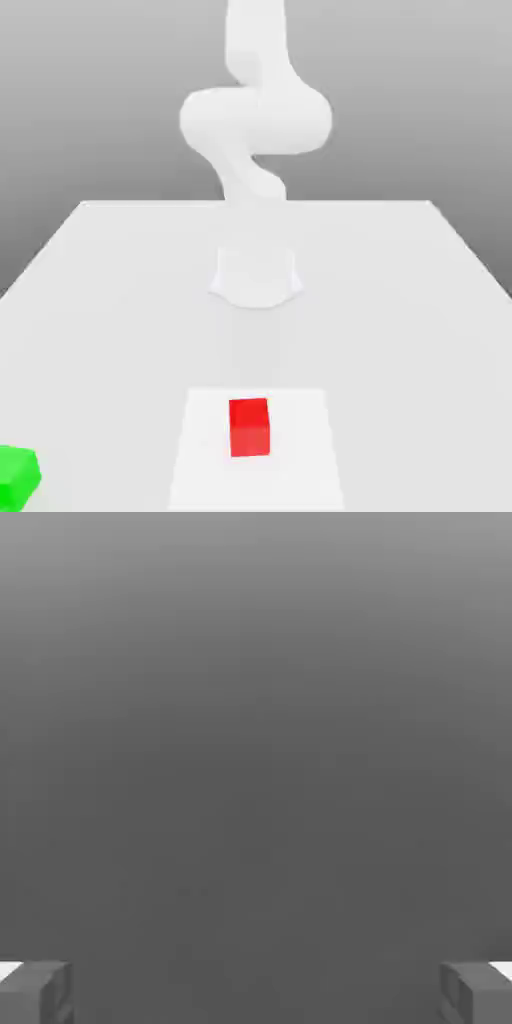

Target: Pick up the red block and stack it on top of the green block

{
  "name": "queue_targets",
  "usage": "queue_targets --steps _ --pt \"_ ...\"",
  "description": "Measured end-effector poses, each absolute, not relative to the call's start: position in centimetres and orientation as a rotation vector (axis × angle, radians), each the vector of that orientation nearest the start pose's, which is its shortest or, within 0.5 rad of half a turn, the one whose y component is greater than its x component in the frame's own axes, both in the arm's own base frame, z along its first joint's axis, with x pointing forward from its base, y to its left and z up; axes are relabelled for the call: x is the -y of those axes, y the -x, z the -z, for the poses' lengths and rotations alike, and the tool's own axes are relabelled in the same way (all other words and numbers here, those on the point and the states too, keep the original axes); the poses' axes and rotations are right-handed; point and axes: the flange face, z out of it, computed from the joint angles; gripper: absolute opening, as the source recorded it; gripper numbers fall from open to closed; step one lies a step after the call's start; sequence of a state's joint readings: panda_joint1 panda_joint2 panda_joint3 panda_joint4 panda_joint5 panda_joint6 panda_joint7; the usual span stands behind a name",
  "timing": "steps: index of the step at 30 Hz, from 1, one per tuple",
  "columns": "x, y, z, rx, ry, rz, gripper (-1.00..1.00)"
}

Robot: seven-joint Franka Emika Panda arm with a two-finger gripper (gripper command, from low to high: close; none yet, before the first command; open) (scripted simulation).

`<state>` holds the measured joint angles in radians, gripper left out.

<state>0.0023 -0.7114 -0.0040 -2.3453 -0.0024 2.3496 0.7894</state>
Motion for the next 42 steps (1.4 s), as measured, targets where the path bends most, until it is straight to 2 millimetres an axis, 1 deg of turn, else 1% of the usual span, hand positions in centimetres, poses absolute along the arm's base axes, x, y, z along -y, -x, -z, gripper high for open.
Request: queue_targets --steps 2,5,7,10,12,14,16,19,21,24,26,27,32,33,34,36,40,42 --pt "0.2 -40.7 -61.5 -1.056 2.565 0.851 0.00" --pt "0.3 -43.4 -54.7 -1.069 2.644 0.726 0.00" --pt "0.4 -44.5 -50.2 -1.076 2.693 0.641 0.00" --pt "0.5 -45.3 -43.3 -1.084 2.761 0.508 0.00" --pt "0.6 -45.2 -38.8 -1.088 2.804 0.417 0.00" --pt "0.7 -44.7 -34.4 -1.089 2.842 0.324 0.00" --pt "0.8 -43.8 -30.1 -1.090 2.878 0.228 0.00" --pt "0.9 -41.6 -24.0 -1.088 2.926 0.081 0.00" --pt "0.9 -40.5 -20.9 -1.086 2.943 0.020 0.00" --pt "0.9 -40.3 -17.5 -1.086 2.948 0.002 0.00" --pt "0.9 -40.2 -15.4 -1.085 2.948 0.001 0.00" --pt "0.9 -40.1 -14.7 -1.085 2.948 0.000 -1.00" --pt "0.9 -40.1 -14.7 -1.085 2.949 0.000 -1.00" --pt "0.9 -40.1 -14.4 -1.085 2.949 0.000 -1.00" --pt "0.9 -40.1 -14.7 -1.085 2.949 0.001 -1.00" --pt "0.9 -40.2 -16.3 -1.085 2.949 0.000 -1.00" --pt "1.0 -40.2 -20.2 -1.096 2.944 0.000 -1.00" --pt "3.9 -41.6 -21.1 -1.283 2.867 -0.001 -1.00"
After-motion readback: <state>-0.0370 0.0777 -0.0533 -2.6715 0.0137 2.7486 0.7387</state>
